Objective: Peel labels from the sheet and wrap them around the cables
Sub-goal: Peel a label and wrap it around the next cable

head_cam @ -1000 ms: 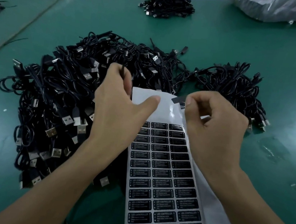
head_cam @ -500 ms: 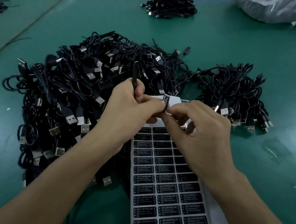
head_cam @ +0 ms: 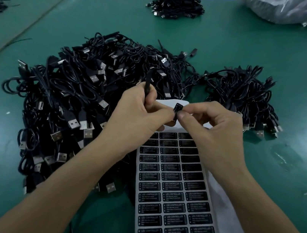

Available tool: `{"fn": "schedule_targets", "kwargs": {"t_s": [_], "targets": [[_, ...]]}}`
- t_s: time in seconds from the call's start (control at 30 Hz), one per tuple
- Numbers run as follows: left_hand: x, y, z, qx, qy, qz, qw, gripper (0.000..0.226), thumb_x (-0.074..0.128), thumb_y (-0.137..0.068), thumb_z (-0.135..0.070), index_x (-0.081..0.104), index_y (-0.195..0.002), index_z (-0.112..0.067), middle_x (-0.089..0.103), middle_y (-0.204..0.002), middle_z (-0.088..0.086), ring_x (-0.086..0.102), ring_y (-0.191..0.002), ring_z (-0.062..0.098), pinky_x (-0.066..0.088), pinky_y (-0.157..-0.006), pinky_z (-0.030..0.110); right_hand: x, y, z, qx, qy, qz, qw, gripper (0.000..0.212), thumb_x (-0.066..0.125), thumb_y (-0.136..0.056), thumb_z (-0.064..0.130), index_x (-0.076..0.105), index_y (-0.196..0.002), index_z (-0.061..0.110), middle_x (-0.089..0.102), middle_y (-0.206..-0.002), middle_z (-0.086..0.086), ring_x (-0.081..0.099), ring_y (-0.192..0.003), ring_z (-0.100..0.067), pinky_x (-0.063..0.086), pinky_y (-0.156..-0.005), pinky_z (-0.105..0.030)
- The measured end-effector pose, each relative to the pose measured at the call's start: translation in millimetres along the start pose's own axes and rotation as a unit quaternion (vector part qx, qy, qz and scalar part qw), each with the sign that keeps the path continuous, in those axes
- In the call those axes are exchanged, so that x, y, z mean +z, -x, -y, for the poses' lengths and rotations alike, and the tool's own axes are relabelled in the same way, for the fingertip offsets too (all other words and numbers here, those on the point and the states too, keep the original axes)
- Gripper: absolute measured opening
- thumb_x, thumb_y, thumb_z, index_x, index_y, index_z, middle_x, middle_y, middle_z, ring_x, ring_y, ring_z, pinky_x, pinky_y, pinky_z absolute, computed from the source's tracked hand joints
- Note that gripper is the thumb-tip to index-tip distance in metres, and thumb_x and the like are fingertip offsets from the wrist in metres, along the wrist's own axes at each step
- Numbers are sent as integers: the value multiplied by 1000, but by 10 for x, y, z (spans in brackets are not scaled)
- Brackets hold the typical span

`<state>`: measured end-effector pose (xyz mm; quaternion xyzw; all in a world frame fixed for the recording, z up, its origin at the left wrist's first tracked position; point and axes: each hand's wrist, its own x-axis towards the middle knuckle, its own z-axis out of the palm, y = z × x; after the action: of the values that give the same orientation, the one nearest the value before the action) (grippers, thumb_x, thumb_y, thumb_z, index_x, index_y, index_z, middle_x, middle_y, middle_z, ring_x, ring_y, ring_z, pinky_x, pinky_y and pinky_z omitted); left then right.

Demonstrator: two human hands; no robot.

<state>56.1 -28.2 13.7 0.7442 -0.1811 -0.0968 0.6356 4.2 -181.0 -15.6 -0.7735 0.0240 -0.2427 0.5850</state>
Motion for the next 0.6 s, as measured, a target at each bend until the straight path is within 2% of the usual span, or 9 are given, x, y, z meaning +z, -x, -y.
{"fn": "schedule_targets", "kwargs": {"t_s": [0.07,0.13,0.2,0.23,0.3,0.4,0.47,0.6], "targets": [[8,8,11,1,1,-12,1000,36,66,-94,-8,34,-79,-16,72,-67,1,77,-80,21,62,-67,31,16,4,1,0,10,-4,1000,19,77,-85,12,73,-77,29,64,-75,6,53,-65,-2,44,-64,-15],[21,16,2,-6,3,-24,1000,32,59,-99,-35,43,-83,-11,75,-84,5,77,-80,21,62,-66,36,26,2,-14,30,-13,-16,999,16,75,-87,14,73,-78,27,62,-70,10,51,-61,-1,43,-59,-15],[19,15,-13,-31,6,-33,999,47,37,-100,-57,50,-86,-15,77,-94,3,76,-77,21,59,-59,33,29,-4,-36,71,-54,-29,996,12,73,-88,16,73,-79,23,58,-61,13,47,-55,-1,41,-53,-18],[12,11,-13,-41,17,-37,998,52,27,-100,-60,47,-81,-16,77,-93,3,76,-74,22,56,-53,30,35,-6,-48,81,-61,-29,994,12,73,-89,16,73,-79,23,57,-59,13,47,-54,-2,40,-52,-19],[-15,5,-12,-49,40,-41,997,52,19,-106,-51,40,-74,-16,77,-84,8,72,-64,21,48,-44,26,58,0,-71,86,-56,-19,995,13,72,-89,14,72,-78,22,59,-60,11,50,-56,-6,42,-52,-23],[-33,5,11,-37,8,-33,999,41,33,-108,-30,47,-72,-15,73,-72,6,60,-54,14,41,-42,22,85,18,-90,90,-51,-22,994,14,71,-90,11,71,-80,21,62,-63,7,57,-56,-8,52,-49,-29],[-25,4,34,-23,-21,-31,999,35,42,-106,-22,54,-73,-15,69,-66,0,56,-52,10,41,-42,21,69,16,-95,84,-46,-41,995,14,69,-92,11,70,-83,22,65,-67,8,61,-56,-9,57,-53,-35],[6,-1,84,-4,-64,-28,998,29,48,-103,-17,62,-77,-18,67,-64,-4,56,-52,6,44,-46,19,44,-6,-63,69,-112,-67,989,20,67,-93,9,66,-103,27,70,-80,6,70,-70,-15,56,-60,-25]]}}
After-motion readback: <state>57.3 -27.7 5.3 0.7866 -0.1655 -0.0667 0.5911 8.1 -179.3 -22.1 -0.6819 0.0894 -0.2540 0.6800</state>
